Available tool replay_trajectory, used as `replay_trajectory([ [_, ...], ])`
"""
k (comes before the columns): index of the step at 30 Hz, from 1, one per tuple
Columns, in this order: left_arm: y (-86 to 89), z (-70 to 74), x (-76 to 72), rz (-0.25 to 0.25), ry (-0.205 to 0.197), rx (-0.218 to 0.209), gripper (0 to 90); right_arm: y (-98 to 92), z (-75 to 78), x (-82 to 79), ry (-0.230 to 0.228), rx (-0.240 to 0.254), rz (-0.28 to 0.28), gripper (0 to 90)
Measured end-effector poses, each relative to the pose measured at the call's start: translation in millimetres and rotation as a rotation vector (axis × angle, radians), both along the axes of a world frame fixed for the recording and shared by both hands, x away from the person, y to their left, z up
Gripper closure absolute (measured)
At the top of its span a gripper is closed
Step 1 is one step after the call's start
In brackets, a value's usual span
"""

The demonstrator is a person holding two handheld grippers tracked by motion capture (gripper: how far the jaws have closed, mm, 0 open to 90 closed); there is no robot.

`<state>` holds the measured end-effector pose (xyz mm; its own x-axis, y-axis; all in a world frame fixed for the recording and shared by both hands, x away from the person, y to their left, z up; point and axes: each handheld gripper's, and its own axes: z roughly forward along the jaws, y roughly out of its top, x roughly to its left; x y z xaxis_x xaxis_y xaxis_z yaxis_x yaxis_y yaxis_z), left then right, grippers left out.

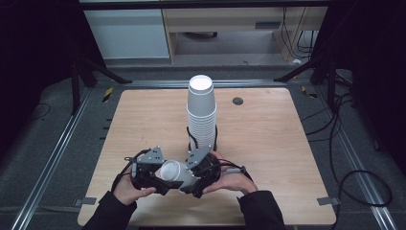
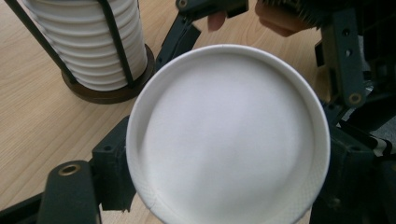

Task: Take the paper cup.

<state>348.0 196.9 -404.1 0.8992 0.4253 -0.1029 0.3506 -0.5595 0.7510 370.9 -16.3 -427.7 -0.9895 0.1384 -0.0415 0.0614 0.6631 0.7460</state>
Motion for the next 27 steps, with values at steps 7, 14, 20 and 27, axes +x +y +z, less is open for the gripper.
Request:
replay_trajectory([
  [7,8.3,1.2,3.1,0.021,-0.006,-0.011,21.6,-21.1,15.3,2.9,-0.026,0.034,-0.045,5.2],
  [14,19.0,4.4,6.5,0.051,-0.018,-0.065,21.4,-42.4,24.6,3.5,-0.034,0.065,-0.090,5.2],
  [20,26.3,9.6,7.5,0.068,-0.033,-0.142,21.4,-51.7,21.2,1.4,-0.014,0.093,-0.111,5.2],
  [27,30.5,15.3,7.8,0.080,-0.058,-0.225,21.3,-52.7,13.0,0.2,0.009,0.127,-0.130,5.0],
])
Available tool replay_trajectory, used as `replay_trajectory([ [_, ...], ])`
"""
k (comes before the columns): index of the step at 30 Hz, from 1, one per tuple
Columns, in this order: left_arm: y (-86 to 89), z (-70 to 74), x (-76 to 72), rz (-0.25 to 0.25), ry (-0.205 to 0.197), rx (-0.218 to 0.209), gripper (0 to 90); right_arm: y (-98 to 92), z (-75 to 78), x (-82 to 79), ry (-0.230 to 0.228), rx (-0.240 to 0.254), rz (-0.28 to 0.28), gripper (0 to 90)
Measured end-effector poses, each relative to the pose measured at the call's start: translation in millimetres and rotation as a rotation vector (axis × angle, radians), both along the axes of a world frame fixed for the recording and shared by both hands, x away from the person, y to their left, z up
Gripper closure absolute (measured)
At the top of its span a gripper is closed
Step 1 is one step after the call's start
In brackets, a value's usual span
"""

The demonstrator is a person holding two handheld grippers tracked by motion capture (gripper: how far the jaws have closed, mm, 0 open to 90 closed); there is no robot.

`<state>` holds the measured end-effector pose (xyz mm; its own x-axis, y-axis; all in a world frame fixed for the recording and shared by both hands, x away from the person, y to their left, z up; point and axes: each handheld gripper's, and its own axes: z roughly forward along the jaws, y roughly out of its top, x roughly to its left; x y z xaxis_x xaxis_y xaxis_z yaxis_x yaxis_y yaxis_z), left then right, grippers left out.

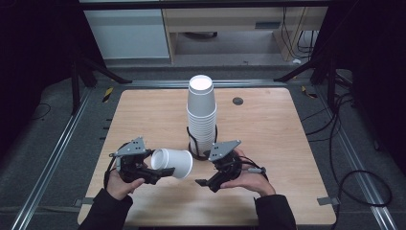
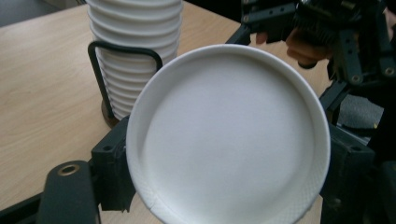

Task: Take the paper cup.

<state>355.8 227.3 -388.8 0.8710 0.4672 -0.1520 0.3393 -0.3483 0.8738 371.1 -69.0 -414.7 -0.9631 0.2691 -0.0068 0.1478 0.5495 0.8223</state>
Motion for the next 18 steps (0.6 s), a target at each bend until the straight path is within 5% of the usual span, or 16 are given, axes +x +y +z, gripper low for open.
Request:
replay_trajectory([
  [12,-2.2,6.0,3.1,-0.039,-0.009,-0.115,21.3,6.7,-7.1,-0.4,0.027,0.133,-0.029,4.6],
  [18,-5.6,5.9,2.0,-0.063,-0.006,-0.135,21.3,7.4,-7.6,-0.3,0.042,0.181,-0.027,4.0],
])
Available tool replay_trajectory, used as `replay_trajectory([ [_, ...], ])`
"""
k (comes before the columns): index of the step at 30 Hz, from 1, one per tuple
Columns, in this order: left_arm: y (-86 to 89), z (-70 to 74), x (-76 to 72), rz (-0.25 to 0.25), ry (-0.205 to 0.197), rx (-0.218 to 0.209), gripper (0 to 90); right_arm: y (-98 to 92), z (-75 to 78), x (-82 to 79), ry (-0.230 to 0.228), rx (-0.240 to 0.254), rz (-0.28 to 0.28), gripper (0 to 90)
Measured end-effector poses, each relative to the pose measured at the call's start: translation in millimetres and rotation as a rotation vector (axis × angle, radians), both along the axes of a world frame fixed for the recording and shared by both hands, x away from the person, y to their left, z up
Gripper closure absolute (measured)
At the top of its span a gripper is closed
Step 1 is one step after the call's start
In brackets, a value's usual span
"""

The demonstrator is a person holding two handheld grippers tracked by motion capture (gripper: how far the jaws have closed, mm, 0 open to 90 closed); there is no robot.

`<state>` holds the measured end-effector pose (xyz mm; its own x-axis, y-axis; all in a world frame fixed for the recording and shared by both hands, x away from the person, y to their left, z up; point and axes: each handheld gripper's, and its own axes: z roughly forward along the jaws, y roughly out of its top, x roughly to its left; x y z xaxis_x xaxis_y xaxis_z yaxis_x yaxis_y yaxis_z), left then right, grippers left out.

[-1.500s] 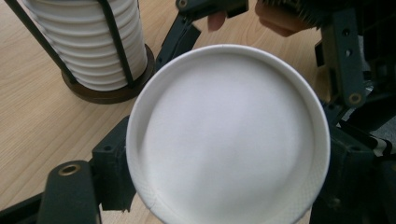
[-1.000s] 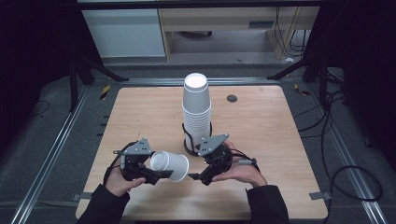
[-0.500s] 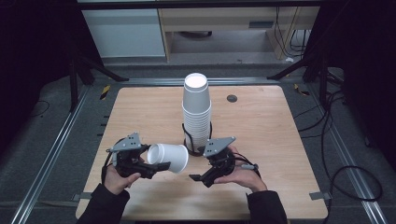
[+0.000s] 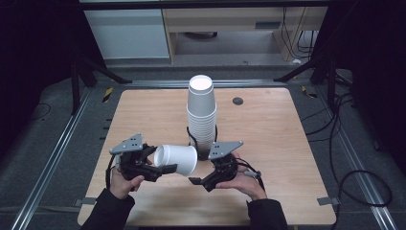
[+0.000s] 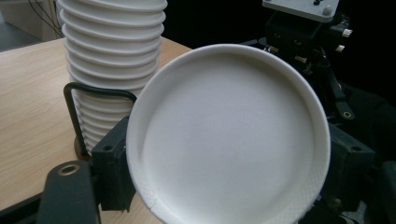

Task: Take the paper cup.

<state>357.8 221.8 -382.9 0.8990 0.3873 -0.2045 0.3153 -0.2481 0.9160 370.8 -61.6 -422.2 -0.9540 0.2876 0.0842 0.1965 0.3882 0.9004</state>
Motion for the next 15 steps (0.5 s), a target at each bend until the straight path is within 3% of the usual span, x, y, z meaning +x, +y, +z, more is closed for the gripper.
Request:
replay_trajectory([
  [15,-8.1,-2.6,-3.0,-0.072,0.004,-0.011,21.4,1.9,0.5,-0.9,0.006,0.038,0.039,3.3],
])
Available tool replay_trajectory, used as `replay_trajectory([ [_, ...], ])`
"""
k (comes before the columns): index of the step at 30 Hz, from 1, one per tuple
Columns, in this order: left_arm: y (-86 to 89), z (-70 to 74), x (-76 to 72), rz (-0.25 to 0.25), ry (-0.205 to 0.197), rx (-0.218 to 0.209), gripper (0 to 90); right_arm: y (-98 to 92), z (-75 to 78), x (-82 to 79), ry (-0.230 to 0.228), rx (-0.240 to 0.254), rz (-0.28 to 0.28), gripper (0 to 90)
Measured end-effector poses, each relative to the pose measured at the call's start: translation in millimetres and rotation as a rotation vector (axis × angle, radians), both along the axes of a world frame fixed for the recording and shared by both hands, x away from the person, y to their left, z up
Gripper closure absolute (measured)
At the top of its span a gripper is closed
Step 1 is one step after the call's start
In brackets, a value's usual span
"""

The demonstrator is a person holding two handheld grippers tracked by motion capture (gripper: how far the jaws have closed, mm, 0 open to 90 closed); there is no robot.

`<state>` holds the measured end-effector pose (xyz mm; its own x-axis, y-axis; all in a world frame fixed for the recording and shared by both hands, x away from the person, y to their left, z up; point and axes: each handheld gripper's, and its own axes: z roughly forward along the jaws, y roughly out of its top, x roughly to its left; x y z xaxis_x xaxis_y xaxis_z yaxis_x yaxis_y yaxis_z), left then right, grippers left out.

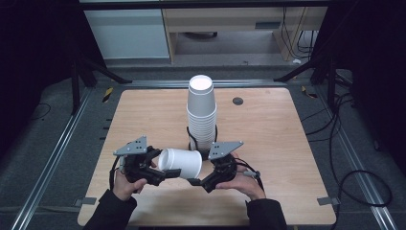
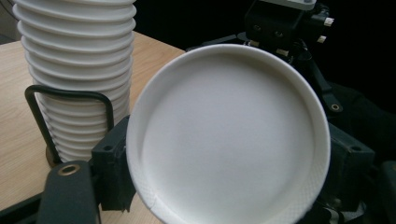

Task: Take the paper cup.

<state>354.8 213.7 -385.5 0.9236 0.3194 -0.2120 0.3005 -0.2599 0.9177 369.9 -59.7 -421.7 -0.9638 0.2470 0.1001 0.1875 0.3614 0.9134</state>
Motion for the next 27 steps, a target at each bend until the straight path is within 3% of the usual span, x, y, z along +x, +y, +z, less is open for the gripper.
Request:
replay_trajectory([
  [27,-10.8,-5.5,-1.4,-0.058,0.016,0.034,21.5,12.4,-2.3,-2.1,-0.011,-0.015,0.078,6.2],
])
